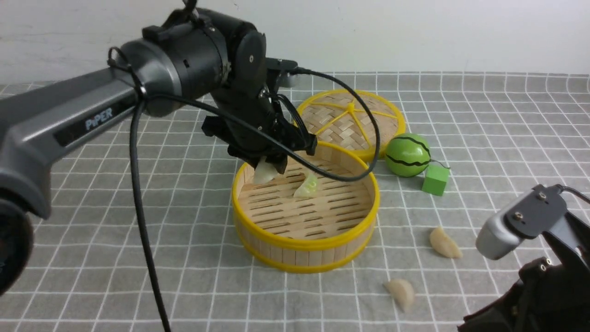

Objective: Put the dumplings into the steamer on the table with the grey tablecloth.
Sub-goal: 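Place the dumpling into the bamboo steamer basket with the left gripper, then reach for and grasp a dumpling lying on the table beside the steamer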

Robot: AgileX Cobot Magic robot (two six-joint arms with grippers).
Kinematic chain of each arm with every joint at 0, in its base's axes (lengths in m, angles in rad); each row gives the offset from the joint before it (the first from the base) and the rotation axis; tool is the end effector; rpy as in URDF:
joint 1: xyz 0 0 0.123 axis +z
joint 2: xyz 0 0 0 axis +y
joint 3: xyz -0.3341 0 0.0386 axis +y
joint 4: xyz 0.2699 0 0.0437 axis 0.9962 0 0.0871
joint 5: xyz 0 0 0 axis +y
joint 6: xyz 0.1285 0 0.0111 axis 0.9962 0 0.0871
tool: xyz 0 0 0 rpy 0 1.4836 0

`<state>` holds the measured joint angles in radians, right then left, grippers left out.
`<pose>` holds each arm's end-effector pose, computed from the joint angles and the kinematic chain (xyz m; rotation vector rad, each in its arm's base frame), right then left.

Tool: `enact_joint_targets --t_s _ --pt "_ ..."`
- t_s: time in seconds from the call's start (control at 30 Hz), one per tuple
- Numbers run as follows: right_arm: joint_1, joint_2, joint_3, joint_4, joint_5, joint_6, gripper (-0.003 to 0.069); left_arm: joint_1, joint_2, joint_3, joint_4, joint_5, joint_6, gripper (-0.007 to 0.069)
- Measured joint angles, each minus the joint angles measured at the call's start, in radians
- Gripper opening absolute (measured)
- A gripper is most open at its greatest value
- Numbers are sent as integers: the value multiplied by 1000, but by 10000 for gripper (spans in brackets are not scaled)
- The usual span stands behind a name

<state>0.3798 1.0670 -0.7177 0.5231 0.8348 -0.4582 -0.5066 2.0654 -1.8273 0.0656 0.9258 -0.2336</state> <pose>0.1709 0.1197 0.2804 -0.7379 2.4913 0.5980 0.4634 -0.2494 0.2642 0.3956 2.6246 -0.1649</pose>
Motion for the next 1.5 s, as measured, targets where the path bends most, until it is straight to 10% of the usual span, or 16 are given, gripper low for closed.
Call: enact_joint_targets --t_s 0.8,1.5 --pt "0 4 -99 -123 12 38 86 0 46 -144 60 87 -53 418" --pt "259 388 -452 -448 132 297 -2 -1 -582 -84 41 318 19 21"
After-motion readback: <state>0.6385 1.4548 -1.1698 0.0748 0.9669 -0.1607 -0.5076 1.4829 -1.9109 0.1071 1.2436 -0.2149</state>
